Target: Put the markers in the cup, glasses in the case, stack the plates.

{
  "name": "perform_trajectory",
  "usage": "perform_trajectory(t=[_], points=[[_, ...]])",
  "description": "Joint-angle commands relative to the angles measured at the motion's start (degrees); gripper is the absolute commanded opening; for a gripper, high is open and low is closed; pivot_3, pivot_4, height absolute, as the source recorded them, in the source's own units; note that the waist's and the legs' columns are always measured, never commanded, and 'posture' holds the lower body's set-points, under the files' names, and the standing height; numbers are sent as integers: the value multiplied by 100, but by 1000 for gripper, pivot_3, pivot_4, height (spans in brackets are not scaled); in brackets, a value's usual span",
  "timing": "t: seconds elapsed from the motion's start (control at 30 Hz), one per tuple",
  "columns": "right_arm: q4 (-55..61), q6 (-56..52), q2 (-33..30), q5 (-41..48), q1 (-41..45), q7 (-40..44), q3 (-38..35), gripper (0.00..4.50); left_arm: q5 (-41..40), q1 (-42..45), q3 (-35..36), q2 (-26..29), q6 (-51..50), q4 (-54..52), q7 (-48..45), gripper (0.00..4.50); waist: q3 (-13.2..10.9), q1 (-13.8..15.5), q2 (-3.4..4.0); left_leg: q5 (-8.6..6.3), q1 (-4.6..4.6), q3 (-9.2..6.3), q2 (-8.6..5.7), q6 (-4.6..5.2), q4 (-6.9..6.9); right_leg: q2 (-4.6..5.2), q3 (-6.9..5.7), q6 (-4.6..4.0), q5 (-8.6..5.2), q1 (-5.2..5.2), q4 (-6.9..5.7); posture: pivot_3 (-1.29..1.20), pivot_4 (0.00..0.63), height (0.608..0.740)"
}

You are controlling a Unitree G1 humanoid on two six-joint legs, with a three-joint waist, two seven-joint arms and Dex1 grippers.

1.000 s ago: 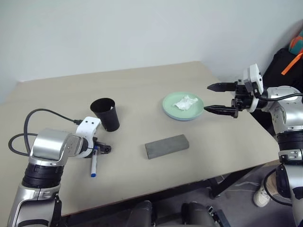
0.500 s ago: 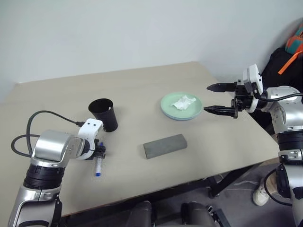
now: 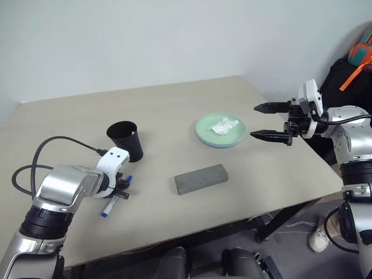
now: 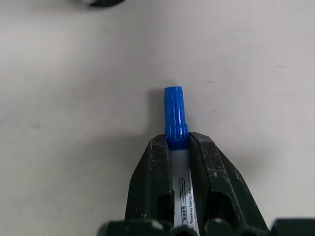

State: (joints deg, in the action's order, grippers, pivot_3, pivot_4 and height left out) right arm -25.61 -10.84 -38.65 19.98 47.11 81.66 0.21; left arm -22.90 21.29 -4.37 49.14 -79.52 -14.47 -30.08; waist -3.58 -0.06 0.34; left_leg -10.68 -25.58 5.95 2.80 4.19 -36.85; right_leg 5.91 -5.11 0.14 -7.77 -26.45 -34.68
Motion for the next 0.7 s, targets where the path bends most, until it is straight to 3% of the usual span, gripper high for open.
perform_trajectory(t=[0.03, 0.17, 0.3, 0.7], points=[[101, 57, -68, 19, 166, 72, -60, 4500, -162, -14, 214, 228, 962, -439, -610, 85, 0, 15, 1, 0, -3, -2, 5, 0, 0, 2, -7, 0, 0, 1, 3, 0, 0, 736], [75, 72, -75, 13, 170, 95, -51, 4500, -251, -122, 607, 104, 2074, -469, -1030, 85, -1, 18, 2, 0, -7, 0, 15, -1, 1, 3, -11, 0, 0, 3, 8, 0, 0, 736], [48, 87, -77, 2, 181, 107, -51, 4500, -498, 162, 1100, -447, 3384, -105, -1410, 85, -1, 31, 2, 0, -7, 1, 0, -1, 1, 3, -21, 0, 0, 5, 19, 0, 0, 736], [38, 90, -44, 14, 197, 108, -61, 4500, 462, 1659, 1873, -1748, 5830, 1914, 550, 85, 1, 53, -1, 4, -5, 7, -13, -7, -42, 1, -32, 2, 1, 19, 1, 0, 0, 736]])
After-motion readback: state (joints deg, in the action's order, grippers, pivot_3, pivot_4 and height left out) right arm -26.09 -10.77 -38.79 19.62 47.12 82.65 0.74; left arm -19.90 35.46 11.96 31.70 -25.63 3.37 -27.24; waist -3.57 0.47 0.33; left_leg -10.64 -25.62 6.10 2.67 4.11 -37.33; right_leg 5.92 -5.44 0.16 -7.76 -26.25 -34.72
